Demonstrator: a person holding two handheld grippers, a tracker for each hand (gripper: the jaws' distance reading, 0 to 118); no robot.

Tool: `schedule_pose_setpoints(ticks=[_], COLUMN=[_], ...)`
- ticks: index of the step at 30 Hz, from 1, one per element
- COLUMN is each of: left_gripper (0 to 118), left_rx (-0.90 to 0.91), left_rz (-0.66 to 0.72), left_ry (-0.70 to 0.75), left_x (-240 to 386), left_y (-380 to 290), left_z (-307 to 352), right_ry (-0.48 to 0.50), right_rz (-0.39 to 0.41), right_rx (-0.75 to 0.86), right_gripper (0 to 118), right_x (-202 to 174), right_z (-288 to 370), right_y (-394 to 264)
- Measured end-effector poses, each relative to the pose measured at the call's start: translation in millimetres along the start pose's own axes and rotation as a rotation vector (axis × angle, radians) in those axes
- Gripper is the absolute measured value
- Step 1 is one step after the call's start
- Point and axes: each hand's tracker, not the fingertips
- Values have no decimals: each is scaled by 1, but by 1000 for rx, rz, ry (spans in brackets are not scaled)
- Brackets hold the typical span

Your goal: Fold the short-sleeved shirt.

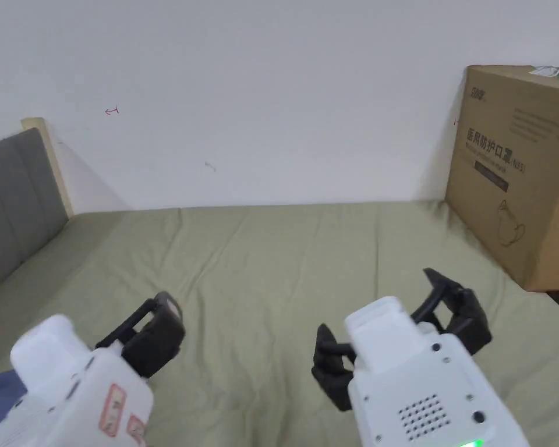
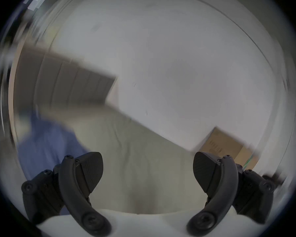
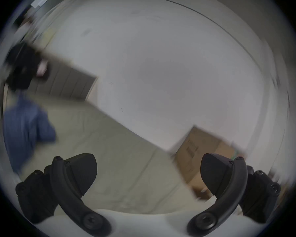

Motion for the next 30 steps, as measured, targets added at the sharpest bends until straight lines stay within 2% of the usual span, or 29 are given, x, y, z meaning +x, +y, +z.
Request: schedule_pose_setpoints(ticks=[2,3,5,7,8,10,13,17,19,20,21,22,23,24,26,28,30], left_gripper=[110,110,110,110,110,110,110,108,100,80,56,29,8,7,5,1,0], left_rx=[83,98,96,122,119,91,47,54,52,52,53,60,68,73,72,59,61], left_rz=[-312,-398,-558,-587,-558,-477,-411,-389,-393,-392,-389,-388,-393,-411,-425,-413,-417], left_ry=[26,-8,-62,-78,-93,-120,-107,-92,-83,-84,-93,-97,-85,-66,-57,-138,-121], left_x=[25,33,42,49,49,43,36,30,30,30,31,32,34,36,38,37,39], left_y=[4,2,1,-5,-7,-7,-6,-2,0,1,0,-1,-2,-3,-6,-7,-10], left_z=[2,4,6,11,13,10,6,8,10,12,13,14,13,12,13,13,14], right_ry=[-27,-70,-94,-114,-140,-153,-174,-155,-146,-126,-133,-138,-150,-187,-158,-138,-147], right_rz=[-249,-328,-445,-495,-495,-437,-320,-320,-315,-319,-314,-303,-297,-303,-327,-344,-345], right_rx=[-3,-26,-84,-100,-110,-19,53,61,24,37,37,36,45,46,35,23,32], right_gripper=[118,118,118,118,118,118,118,118,114,100,70,25,6,6,6,6,2], right_x=[16,23,36,41,41,41,36,36,35,35,32,30,28,26,28,31,30], right_z=[-2,-3,-5,-3,0,8,14,19,18,19,21,23,23,21,20,16,17], right_y=[-10,-20,-37,-47,-47,-44,-29,-15,-12,-13,-13,-12,-11,-11,-11,-11,-12])
